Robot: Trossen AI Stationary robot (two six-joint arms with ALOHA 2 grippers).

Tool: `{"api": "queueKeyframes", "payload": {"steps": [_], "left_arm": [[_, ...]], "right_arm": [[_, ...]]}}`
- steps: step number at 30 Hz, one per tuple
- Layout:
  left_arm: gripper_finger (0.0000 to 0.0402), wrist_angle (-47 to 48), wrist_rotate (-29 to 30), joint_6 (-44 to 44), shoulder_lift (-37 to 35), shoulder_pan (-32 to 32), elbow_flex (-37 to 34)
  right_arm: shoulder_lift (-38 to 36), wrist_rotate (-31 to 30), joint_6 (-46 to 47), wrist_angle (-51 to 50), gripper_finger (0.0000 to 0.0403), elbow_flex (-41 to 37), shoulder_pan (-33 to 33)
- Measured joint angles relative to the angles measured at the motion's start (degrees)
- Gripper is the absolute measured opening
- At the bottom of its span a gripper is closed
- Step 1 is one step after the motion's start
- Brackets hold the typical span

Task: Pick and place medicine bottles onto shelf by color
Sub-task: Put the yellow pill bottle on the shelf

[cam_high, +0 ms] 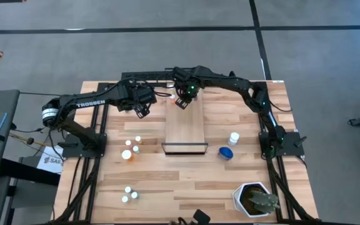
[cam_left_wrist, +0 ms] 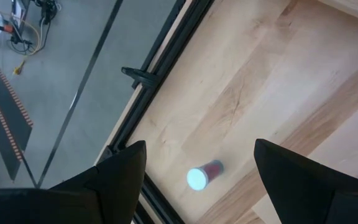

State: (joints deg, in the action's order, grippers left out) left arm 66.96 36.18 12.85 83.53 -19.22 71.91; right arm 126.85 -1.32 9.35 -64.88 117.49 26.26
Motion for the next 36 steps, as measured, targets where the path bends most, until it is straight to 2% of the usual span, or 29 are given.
{"api": "queueKeyframes", "payload": {"steps": [15,27,36], "left_arm": [[0.0288,0.0,0.0,0.1,0.0,0.0,0.0],[0.0288,-0.1,-1.6,0.1,0.0,0.0,0.0],[0.0288,-0.8,-1.6,0.0,0.0,0.0,0.0]], "right_arm": [[0.0,0.0,-5.5,-2.9,0.0115,0.0,0.0],[-0.1,0.0,-7.9,-16.9,0.0115,0.0,0.0],[-0.1,0.0,-8.0,-16.9,0.0115,0.0,0.0]]}}
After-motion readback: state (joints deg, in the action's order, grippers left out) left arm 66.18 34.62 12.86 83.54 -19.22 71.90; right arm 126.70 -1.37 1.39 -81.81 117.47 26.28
